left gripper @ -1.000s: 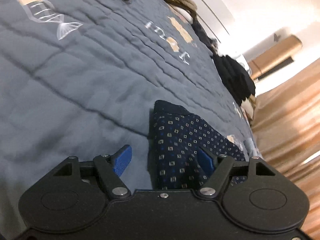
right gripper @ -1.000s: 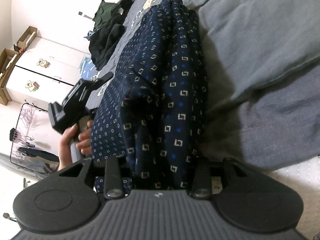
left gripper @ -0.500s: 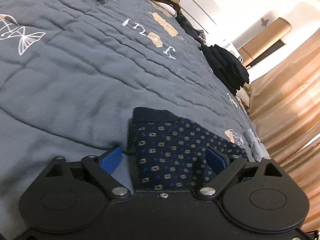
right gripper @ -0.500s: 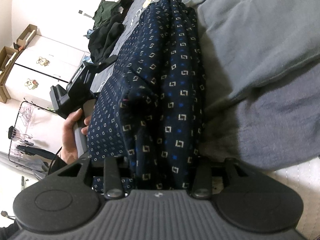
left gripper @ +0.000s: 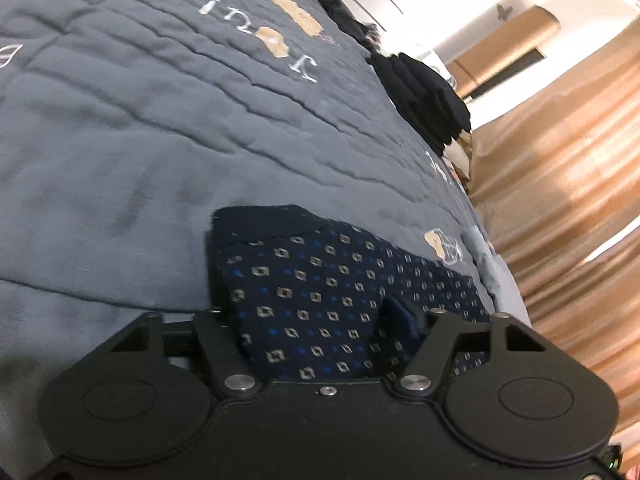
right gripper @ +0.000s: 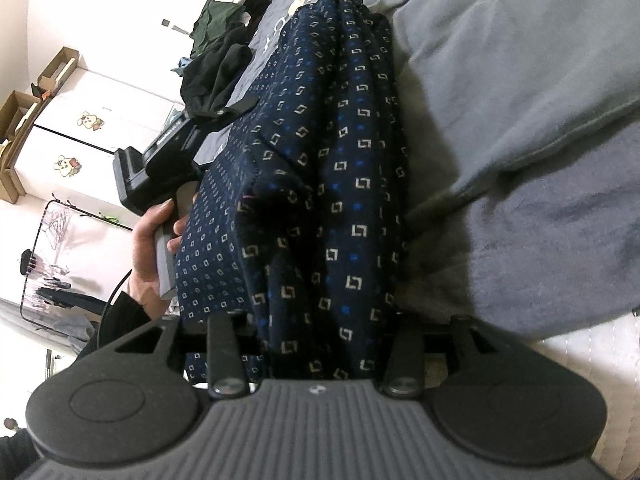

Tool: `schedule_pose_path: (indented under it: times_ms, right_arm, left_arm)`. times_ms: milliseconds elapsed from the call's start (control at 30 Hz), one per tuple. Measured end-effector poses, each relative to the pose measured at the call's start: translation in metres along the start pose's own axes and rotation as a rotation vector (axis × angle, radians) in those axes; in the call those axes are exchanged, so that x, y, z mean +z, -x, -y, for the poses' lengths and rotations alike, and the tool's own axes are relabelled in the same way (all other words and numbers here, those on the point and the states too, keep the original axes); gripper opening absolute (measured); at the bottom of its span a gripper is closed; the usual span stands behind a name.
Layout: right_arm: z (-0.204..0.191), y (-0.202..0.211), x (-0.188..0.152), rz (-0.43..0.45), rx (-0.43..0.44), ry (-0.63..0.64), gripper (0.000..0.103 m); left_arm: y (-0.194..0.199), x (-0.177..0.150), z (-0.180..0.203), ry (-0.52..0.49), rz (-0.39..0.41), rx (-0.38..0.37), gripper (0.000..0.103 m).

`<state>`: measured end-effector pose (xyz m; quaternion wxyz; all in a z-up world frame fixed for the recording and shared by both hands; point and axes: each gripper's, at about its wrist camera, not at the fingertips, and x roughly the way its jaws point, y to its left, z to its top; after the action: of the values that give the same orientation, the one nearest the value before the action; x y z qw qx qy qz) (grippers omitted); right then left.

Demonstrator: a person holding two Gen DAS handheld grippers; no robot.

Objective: Fold clothes

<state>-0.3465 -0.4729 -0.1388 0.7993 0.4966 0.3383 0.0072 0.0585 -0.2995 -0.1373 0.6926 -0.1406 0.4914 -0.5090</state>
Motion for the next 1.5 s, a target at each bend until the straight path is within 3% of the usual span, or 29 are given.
schedule_pose_path:
  times_ms: [67,100,167,300,433,533,633,800,900,1200,1500]
  right_arm:
    - [-0.003,0.000,0.000,-0.006,0.003,0.020,0.042]
    - [-0.005,0.000,0.000,-0.011,0.007,0.034,0.042]
    - [-0.009,-0.001,0.000,-0.019,0.014,0.059,0.044]
    - [-0.010,-0.005,0.001,-0.031,0.016,0.067,0.046]
    - [-0.007,-0.009,0.000,-0.038,0.015,0.061,0.049]
    - [-0.009,-0.007,-0.002,-0.033,0.019,0.060,0.050]
    - [-0.008,-0.006,-0.003,-0.031,0.021,0.058,0.050]
    - [-0.006,-0.009,-0.004,-0.031,0.027,0.044,0.038]
    - [-0.009,-0.006,-0.003,-0.022,0.031,0.048,0.031]
    - [-0.020,0.012,0.003,0.050,0.096,0.052,0.027]
    - [-0.023,0.045,0.016,0.130,0.160,0.055,0.027]
  left_arm:
    - [0.001,0.002,0.000,0.009,0.001,-0.001,0.051]
    - [0.001,0.002,0.001,0.007,0.001,-0.006,0.041]
    - [0.001,0.003,0.003,0.009,-0.008,-0.033,0.033]
    - [-0.008,0.000,0.002,0.014,-0.019,-0.008,0.037]
    - [-0.009,0.002,-0.001,0.034,-0.021,-0.026,0.040]
    - [-0.009,0.002,0.002,0.031,-0.023,-0.044,0.051]
    - [-0.010,0.000,0.004,0.017,-0.021,-0.037,0.052]
    - [-0.011,-0.002,0.006,-0.009,-0.020,-0.023,0.027]
    - [-0.008,0.000,0.014,-0.041,-0.005,-0.023,0.021]
    - [0.010,0.005,0.043,-0.110,0.075,-0.065,0.017]
    - [0.019,0.003,0.101,-0.199,0.125,-0.122,0.017]
